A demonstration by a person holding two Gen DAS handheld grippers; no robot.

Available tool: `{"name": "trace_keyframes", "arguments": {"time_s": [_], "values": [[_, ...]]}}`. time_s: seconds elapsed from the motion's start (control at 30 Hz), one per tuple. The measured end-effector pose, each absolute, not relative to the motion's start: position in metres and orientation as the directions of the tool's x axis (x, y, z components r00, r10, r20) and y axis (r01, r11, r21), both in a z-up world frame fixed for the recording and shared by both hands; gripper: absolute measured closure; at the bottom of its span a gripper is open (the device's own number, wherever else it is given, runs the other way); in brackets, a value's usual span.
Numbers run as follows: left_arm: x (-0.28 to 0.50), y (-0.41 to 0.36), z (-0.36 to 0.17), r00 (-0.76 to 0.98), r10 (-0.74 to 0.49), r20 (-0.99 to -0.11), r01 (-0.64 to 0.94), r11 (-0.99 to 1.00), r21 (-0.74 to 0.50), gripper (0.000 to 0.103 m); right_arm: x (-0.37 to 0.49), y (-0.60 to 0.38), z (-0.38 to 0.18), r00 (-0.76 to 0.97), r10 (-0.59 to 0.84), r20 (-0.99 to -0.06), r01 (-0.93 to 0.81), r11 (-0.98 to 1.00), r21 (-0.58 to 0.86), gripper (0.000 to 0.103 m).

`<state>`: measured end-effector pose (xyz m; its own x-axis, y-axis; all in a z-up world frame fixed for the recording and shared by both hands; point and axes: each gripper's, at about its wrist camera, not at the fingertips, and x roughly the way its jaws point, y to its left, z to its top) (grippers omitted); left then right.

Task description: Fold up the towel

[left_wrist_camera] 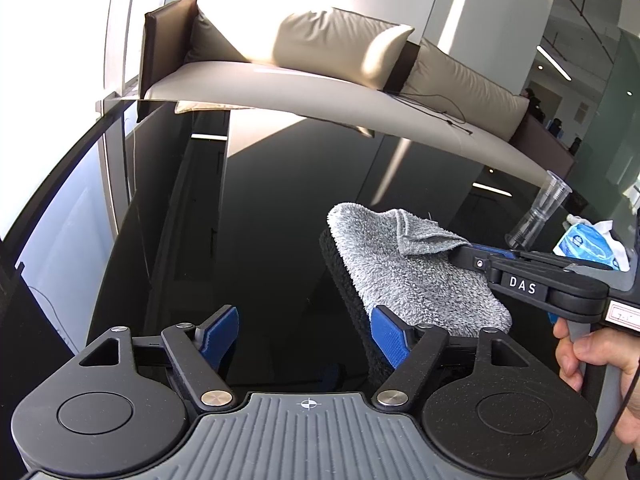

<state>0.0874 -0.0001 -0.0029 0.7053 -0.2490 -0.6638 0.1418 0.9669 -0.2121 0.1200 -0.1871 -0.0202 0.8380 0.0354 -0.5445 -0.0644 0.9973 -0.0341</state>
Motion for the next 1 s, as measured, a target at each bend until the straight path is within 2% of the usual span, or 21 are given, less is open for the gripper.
{"name": "trace_keyframes", "arguments": {"time_s": [0.13, 0.47, 0.6, 0.67, 0.73, 0.9, 1.0], "values": [[0.086, -0.001, -0.003, 0.705, -0.251, -0.663, 0.147, 0.967, -0.21, 0.032, 0.121, -0.185, -0.026, 0.852, 0.036, -0.522, -0.099, 0.991, -0.093, 0.083], [0.085, -0.005, -0.006, 0.697, -0.252, -0.671, 0.159, 0.967, -0.198, 0.03, 0.128, -0.211, -0.029, 0.873, -0.003, -0.488, -0.006, 1.0, -0.017, 0.082], [0.085, -0.008, -0.006, 0.703, -0.231, -0.673, 0.158, 0.973, -0.169, 0.02, 0.131, -0.217, -0.03, 0.867, -0.04, -0.497, 0.033, 0.999, -0.022, 0.076], [0.084, -0.011, -0.005, 0.711, -0.202, -0.674, 0.149, 0.979, -0.137, 0.013, 0.13, -0.218, -0.029, 0.869, -0.047, -0.492, 0.041, 0.999, -0.022, 0.069], [0.084, -0.013, -0.005, 0.718, -0.169, -0.675, 0.137, 0.985, -0.101, 0.004, 0.128, -0.218, -0.028, 0.872, -0.047, -0.488, 0.044, 0.999, -0.017, 0.067], [0.086, -0.013, -0.004, 0.718, -0.14, -0.682, 0.113, 0.99, -0.084, 0.001, 0.125, -0.217, -0.026, 0.865, -0.017, -0.501, 0.03, 0.999, 0.018, 0.062], [0.09, -0.012, -0.005, 0.695, -0.139, -0.705, 0.098, 0.99, -0.098, 0.001, 0.124, -0.216, -0.027, 0.857, -0.013, -0.515, 0.026, 1.0, 0.017, 0.056]]}}
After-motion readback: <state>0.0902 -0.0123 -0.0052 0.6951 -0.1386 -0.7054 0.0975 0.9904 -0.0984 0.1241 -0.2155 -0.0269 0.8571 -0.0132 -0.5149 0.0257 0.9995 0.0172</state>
